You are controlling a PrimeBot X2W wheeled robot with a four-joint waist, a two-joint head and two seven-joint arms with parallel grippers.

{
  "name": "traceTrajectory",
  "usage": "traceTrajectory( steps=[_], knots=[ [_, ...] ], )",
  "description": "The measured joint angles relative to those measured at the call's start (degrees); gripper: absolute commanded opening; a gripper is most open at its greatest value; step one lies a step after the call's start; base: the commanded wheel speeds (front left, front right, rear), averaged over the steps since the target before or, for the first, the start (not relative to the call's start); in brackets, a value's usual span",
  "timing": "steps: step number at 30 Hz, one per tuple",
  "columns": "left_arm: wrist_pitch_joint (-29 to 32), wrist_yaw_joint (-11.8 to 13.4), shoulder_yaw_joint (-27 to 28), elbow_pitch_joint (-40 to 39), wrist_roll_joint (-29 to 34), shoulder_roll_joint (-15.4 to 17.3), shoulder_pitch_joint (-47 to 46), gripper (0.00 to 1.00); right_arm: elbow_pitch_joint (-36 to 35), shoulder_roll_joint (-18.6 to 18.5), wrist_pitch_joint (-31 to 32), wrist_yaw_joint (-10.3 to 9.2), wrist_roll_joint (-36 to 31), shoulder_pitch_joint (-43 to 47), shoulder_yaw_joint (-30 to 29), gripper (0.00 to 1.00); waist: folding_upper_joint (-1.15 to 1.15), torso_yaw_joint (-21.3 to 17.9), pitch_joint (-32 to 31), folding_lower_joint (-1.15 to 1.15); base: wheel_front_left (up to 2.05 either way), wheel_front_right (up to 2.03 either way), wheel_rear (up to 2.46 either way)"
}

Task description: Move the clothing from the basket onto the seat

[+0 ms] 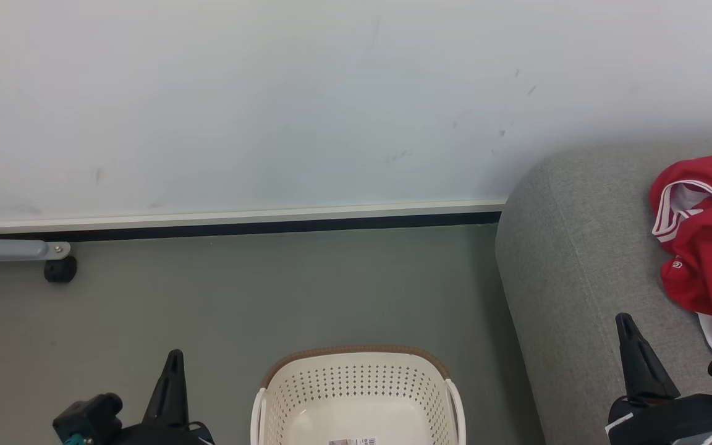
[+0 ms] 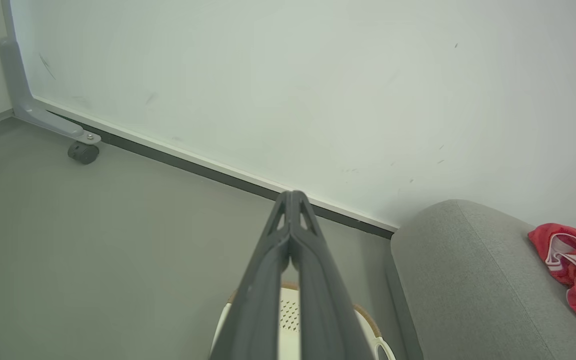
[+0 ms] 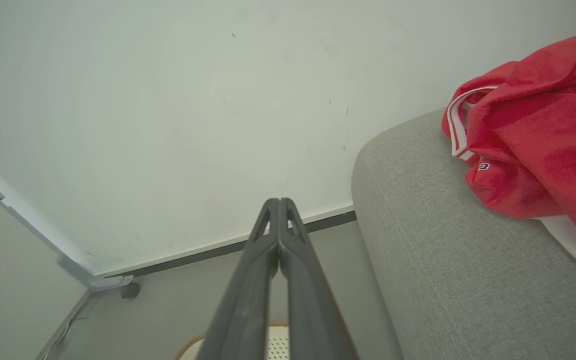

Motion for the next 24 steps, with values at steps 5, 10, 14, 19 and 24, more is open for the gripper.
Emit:
traceTrajectory(
  steps=[5,10,14,19,24],
  knots=[
    [0.92,-0.58,0.94,0.14,-2.76,-0.18,-0.02,0.00,0.58,0.96,1.05,0.38,2.91,-0.07,-1.37,0.00,0.00,-0.06,0.01,0.00,0.00,0.00,0.00],
    [2.02,-1.38,1.86,0.25,-5.65,-0.47,-0.09,0.00,1.09,1.85,2.08,0.85,5.86,-0.38,-2.74,0.00,0.00,-0.11,0.02,0.00,0.00,0.00,0.00],
    [2.77,-1.54,2.65,0.34,-8.48,-0.71,-0.18,0.00,1.49,2.61,3.00,1.08,8.28,-0.56,-3.80,0.00,0.00,-0.16,0.03,0.00,0.00,0.00,0.00],
    [3.78,-2.53,3.48,0.45,-11.65,-1.00,-0.21,0.00,2.03,3.54,3.97,1.53,11.01,-0.69,-5.17,0.00,0.00,-0.21,0.04,0.00,0.00,0.00,0.00],
    [4.78,-3.02,4.49,0.52,-14.85,-1.24,-0.27,0.00,2.67,4.50,5.05,2.07,13.80,-0.80,-6.47,0.00,0.00,-0.27,0.05,0.00,0.00,0.00,0.00]
  ],
)
